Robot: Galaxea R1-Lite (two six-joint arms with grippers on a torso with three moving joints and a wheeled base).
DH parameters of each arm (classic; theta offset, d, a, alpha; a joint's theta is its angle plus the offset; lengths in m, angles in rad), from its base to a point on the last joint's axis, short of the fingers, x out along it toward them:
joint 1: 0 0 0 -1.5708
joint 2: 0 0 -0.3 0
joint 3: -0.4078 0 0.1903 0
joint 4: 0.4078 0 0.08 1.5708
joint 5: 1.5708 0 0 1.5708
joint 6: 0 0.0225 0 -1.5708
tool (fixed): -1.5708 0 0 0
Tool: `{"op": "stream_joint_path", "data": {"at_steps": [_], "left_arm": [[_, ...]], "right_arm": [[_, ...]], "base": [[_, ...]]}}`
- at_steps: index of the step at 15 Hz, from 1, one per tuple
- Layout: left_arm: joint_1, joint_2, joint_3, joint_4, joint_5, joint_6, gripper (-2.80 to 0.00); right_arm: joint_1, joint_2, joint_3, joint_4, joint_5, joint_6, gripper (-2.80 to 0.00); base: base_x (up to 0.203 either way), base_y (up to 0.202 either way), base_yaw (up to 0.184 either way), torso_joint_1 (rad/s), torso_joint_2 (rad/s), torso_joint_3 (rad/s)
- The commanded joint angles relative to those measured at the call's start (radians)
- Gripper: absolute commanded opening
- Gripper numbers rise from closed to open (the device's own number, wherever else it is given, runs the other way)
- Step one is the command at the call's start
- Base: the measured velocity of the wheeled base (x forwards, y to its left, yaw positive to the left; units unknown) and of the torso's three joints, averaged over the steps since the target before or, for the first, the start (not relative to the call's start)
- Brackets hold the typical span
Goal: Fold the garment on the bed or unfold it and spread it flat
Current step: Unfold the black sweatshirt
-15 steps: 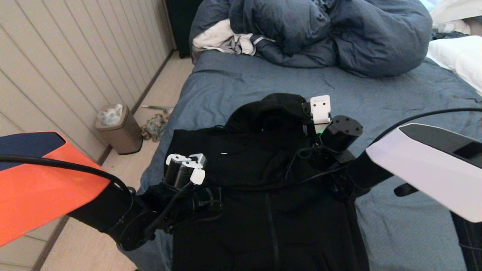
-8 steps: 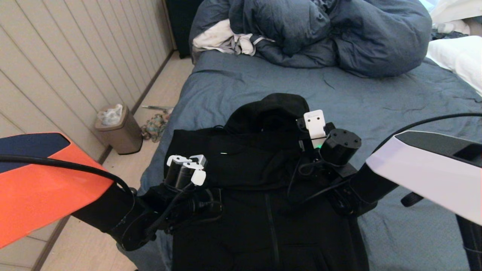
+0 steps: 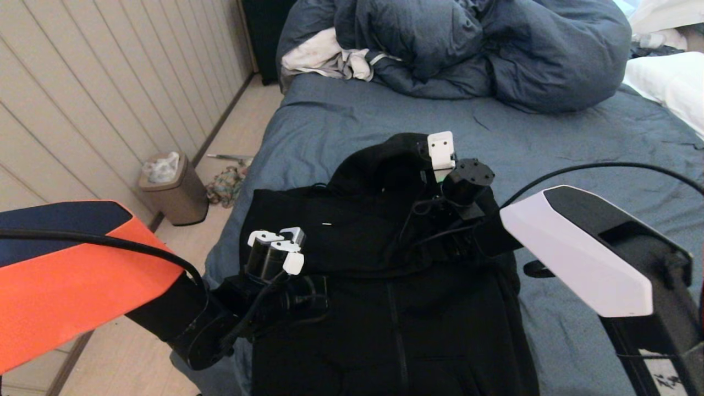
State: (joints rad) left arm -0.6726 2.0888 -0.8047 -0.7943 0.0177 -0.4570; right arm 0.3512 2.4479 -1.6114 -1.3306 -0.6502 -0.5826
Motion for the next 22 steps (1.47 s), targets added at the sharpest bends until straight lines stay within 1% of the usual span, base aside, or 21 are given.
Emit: {"op": "stream_joint_path", "data": {"at_steps": [1,2,3,4,8,10,16,17,20,21,22], "left_arm": [[0.0,0.012,0.002,-0.008,0.001,-0.003,-2.8],[0.0,0.01,0.002,-0.009,0.002,-0.003,-2.8],[-0.001,0.01,0.002,-0.01,0.002,-0.005,-2.8],[0.001,0.01,0.002,-0.011,0.002,-0.005,-2.8],[0.0,0.008,0.002,-0.011,0.005,-0.005,-2.8],[-0.001,0.01,-0.001,-0.011,0.032,-0.003,-2.8],[-0.002,0.001,0.001,-0.011,0.034,-0.005,-2.8],[-0.002,0.001,0.001,-0.011,0.036,-0.005,-2.8],[-0.002,-0.007,0.002,-0.011,0.036,-0.005,-2.8],[-0.002,-0.015,0.002,-0.011,0.036,-0.005,-2.8],[-0.002,-0.027,0.004,-0.011,0.037,-0.005,-2.8]], "right_arm": [[-0.009,0.128,-0.269,0.111,-0.004,-0.006,-2.8],[-0.011,0.153,-0.339,0.175,-0.003,-0.005,-2.8],[-0.013,0.182,-0.37,0.241,-0.001,-0.004,-2.8],[-0.017,0.202,-0.361,0.276,-0.003,-0.002,-2.8],[-0.021,0.147,-0.355,0.2,-0.016,0.004,-2.8],[-0.021,0.107,-0.354,0.141,-0.04,0.003,-2.8],[-0.021,-0.033,-0.345,0.104,-0.064,0.003,-2.8],[-0.031,-0.064,-0.345,0.104,-0.071,0.003,-2.8],[-0.131,-0.142,-0.339,0.112,-0.08,0.008,-2.8],[-0.166,-0.169,-0.33,0.115,-0.086,0.019,-2.8],[-0.2,-0.197,-0.312,0.127,-0.098,0.047,-2.8]], "base": [[0.0,0.0,0.0,0.0,0.0,0.0],[0.0,0.0,0.0,0.0,0.0,0.0],[0.0,0.0,0.0,0.0,0.0,0.0],[0.0,0.0,0.0,0.0,0.0,0.0],[0.0,0.0,0.0,0.0,0.0,0.0],[0.0,0.0,0.0,0.0,0.0,0.0],[0.0,0.0,0.0,0.0,0.0,0.0],[0.0,0.0,0.0,0.0,0.0,0.0],[0.0,0.0,0.0,0.0,0.0,0.0],[0.0,0.0,0.0,0.0,0.0,0.0],[0.0,0.0,0.0,0.0,0.0,0.0]]}}
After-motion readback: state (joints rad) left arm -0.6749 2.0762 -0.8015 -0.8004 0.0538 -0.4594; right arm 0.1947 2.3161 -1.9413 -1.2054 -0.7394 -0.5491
